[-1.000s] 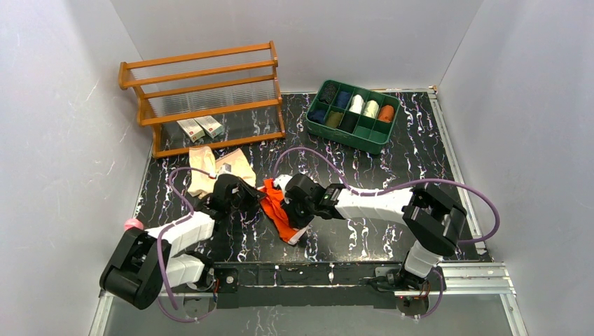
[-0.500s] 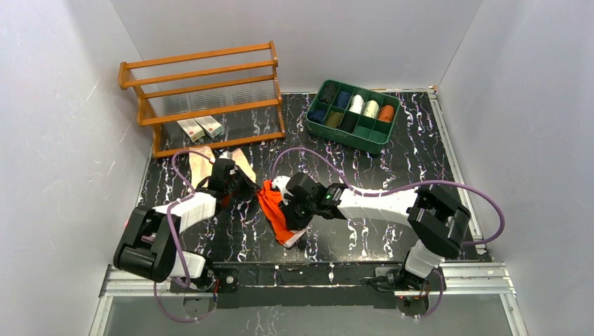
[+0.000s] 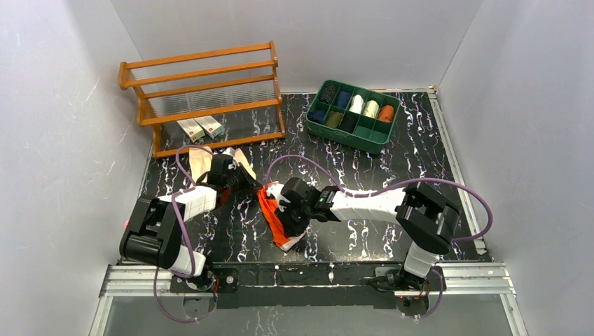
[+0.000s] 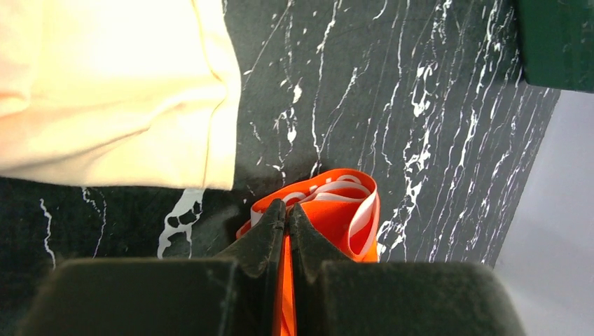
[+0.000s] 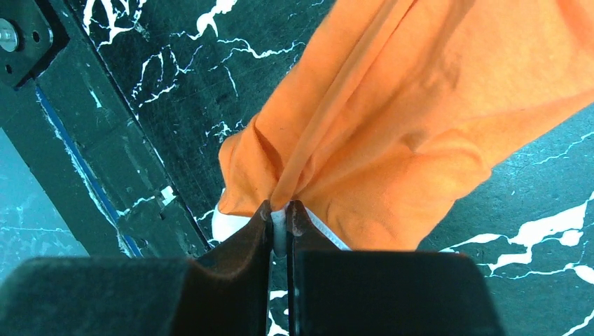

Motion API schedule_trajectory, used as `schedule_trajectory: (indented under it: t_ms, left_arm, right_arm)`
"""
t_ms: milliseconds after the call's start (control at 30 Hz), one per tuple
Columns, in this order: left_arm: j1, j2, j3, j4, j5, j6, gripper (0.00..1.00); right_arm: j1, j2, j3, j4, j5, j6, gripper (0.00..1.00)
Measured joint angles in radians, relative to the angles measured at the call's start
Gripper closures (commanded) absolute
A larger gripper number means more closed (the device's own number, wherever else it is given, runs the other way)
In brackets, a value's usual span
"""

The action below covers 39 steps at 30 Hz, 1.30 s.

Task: Roll the underwear
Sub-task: Fold the underwear at the corner of the board.

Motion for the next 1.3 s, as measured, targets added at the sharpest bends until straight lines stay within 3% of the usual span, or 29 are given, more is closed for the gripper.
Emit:
schedule_trajectory:
  t_ms: [233,367,500,767,800,1033,1300]
  left_arm:
    - [0.004,0.013,0.013,0.0,0.029,0.019,1.0]
    - [0.006,0.021,0.014,-0.004,0.031,0.03,0.88]
    - [0.015,0.021,0.035,-0.052,0.026,0.068,0.63]
    - [0.055,-0.047,0.086,-0.149,0.016,0.097,0.46]
    - [0.059,-0.11,0.086,-0.167,0.016,0.089,0.46]
    - [0.065,-0.165,0.071,-0.124,0.082,0.003,0.48]
    - [0.065,-0.124,-0.02,0.032,0.201,-0.155,0.51]
  right_arm:
    - [0.002,0.0,0.0,0.006,-0.014,-0.004,0.85]
    - [0.006,0.01,0.0,0.01,-0.01,0.003,0.82]
    - [0.008,0.021,0.003,0.01,-0.001,0.019,0.81]
    - [0.011,0.029,0.011,0.01,0.01,0.041,0.8]
    - [0.011,0.029,0.011,0.01,0.01,0.041,0.8]
    - [0.011,0.03,0.011,0.01,0.01,0.042,0.79]
    - [0.011,0.03,0.011,0.012,0.011,0.045,0.79]
